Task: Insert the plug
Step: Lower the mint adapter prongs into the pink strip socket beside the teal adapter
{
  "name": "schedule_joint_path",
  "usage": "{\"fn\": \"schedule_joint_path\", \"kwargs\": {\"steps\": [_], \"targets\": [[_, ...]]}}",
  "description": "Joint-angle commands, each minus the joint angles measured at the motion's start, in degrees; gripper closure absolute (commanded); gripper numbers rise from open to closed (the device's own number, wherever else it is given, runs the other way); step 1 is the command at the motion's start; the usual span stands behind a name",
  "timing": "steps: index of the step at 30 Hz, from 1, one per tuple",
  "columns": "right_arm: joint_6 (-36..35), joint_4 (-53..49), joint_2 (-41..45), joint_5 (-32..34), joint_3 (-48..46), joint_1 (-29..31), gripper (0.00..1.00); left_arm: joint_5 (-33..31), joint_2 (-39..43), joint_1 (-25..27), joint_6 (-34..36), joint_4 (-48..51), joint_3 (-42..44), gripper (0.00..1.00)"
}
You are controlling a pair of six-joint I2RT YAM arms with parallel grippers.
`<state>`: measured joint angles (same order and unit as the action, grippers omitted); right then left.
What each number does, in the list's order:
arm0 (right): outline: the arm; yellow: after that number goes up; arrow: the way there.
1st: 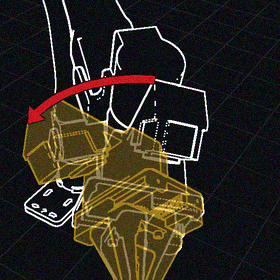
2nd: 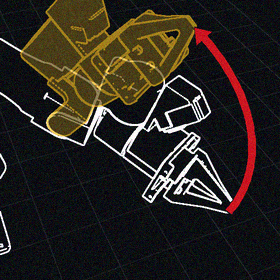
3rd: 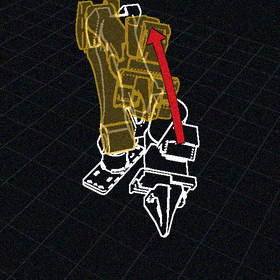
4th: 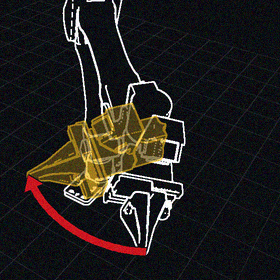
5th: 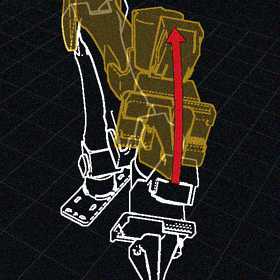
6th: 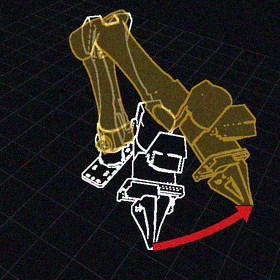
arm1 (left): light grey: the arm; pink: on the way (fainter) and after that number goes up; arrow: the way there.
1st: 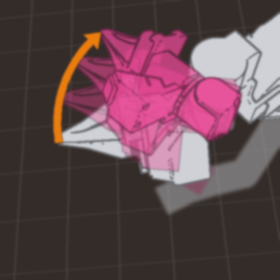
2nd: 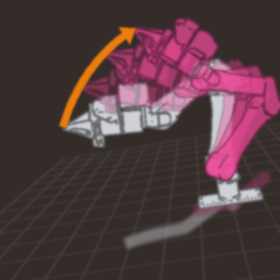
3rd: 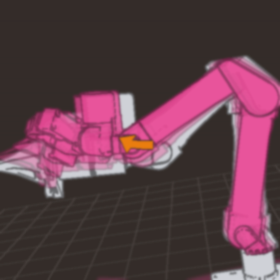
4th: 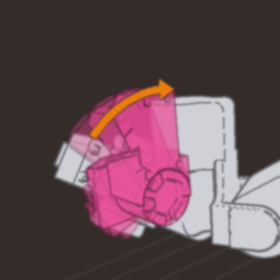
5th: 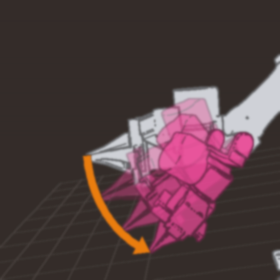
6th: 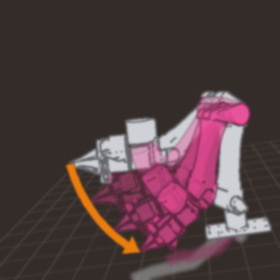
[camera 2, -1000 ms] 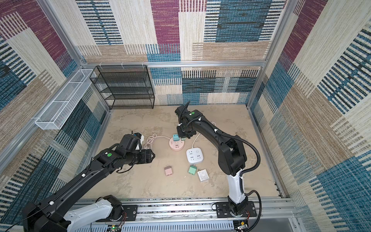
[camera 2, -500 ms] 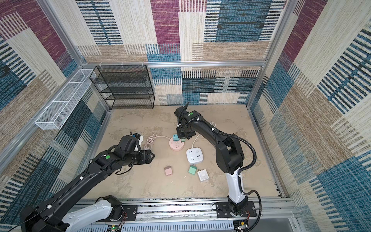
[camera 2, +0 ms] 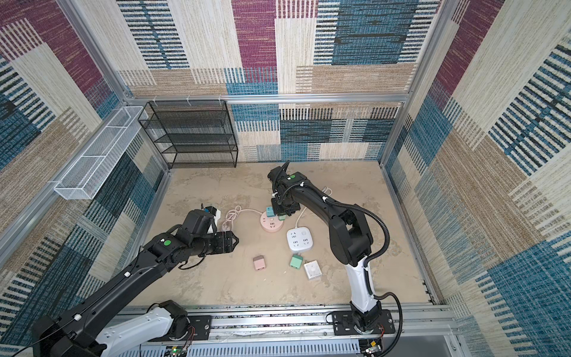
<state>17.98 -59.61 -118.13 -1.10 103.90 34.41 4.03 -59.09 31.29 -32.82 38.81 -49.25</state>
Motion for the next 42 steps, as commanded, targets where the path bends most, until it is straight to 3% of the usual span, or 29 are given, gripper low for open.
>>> {"fn": "schedule_joint_path", "kwargs": {"steps": [1,42], "targets": [[0.32,1.52,-0.28,-0.51,-0.10,0.03,1.00,0.47,0.47,0.00,-0.34,-1.20,0.34,0.20],[1.42,-5.72,-7.76,4.08,7.42,1.09,1.00,0.19,-1.23,-0.09,0.74,-4.44,2.49,0.20]]}}
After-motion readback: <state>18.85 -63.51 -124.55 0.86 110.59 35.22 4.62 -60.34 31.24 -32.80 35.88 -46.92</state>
